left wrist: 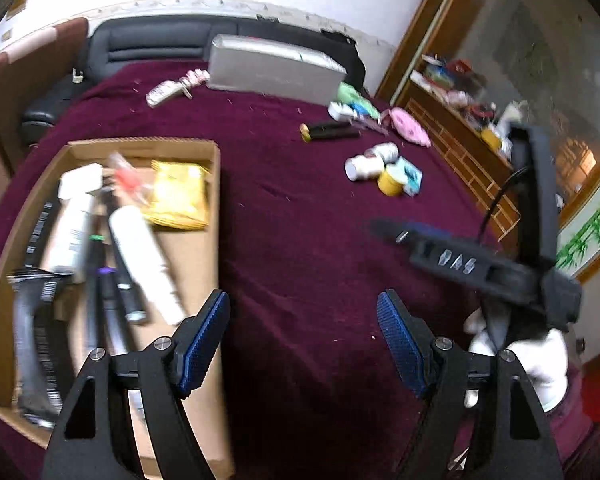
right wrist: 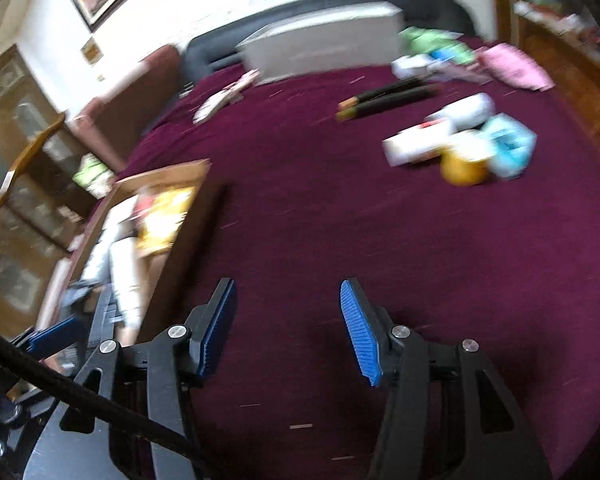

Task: Organize objects
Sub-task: 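Move both grippers away from the box back toward the remaining items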

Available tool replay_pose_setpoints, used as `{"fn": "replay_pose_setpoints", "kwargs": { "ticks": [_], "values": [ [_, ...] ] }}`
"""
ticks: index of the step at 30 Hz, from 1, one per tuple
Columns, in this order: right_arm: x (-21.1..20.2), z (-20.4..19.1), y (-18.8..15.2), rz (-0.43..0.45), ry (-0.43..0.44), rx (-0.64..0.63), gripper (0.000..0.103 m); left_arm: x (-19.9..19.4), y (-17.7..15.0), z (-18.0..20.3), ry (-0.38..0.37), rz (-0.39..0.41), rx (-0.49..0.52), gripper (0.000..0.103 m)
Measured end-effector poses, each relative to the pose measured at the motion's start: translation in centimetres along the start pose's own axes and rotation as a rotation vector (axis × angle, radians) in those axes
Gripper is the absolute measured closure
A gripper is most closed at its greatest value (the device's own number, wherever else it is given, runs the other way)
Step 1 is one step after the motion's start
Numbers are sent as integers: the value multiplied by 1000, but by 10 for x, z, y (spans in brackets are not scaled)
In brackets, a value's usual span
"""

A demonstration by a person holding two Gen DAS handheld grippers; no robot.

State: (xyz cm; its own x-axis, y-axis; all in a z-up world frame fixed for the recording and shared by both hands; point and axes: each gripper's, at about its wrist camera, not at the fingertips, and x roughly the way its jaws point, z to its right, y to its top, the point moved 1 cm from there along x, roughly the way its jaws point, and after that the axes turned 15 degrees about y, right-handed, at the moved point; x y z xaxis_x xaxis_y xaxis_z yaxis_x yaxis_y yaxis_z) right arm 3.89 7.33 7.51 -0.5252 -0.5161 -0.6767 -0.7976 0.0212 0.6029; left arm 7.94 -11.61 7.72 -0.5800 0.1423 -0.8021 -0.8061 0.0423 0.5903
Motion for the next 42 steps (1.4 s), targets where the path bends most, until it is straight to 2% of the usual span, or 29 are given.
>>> {"fn": "replay_pose_setpoints", "kwargs": {
  "ticks": [2, 7, 10, 15, 17, 25, 32, 35, 39, 42],
  "values": [
    [-10, 14, 4, 43, -78, -16, 50, 12, -2, 10, 8, -25, 14, 33],
    [-21, 35, 8, 86, -179, -48, 50, 48, -14, 36, 33, -120, 59, 32],
    [-21, 40, 8, 91, -217, -77, 50, 57, -17, 51, 142, -96, 126, 31],
    [-23, 46, 9, 99, -240, -112, 50, 63, -21, 59, 200, -90, 163, 26],
    [-23, 48, 10, 101, -235, -115, 50, 66, -23, 64, 221, -92, 185, 18],
    [-20, 57, 12, 90, -234, -116, 49, 76, -27, 81, 241, -90, 230, 2],
    [-14, 54, 19, 61, -225, -143, 49, 76, -27, 81, 240, -82, 228, 2],
    [-16, 59, 36, 39, -160, -131, 49, 76, -27, 81, 241, -79, 222, 2],
    [-23, 83, 69, 79, -45, -63, 45, 74, -30, 81, 239, -83, 217, 2],
    [-18, 102, 88, 109, -8, -37, 44, 72, -33, 82, 234, -91, 233, 2]
  ]
}}
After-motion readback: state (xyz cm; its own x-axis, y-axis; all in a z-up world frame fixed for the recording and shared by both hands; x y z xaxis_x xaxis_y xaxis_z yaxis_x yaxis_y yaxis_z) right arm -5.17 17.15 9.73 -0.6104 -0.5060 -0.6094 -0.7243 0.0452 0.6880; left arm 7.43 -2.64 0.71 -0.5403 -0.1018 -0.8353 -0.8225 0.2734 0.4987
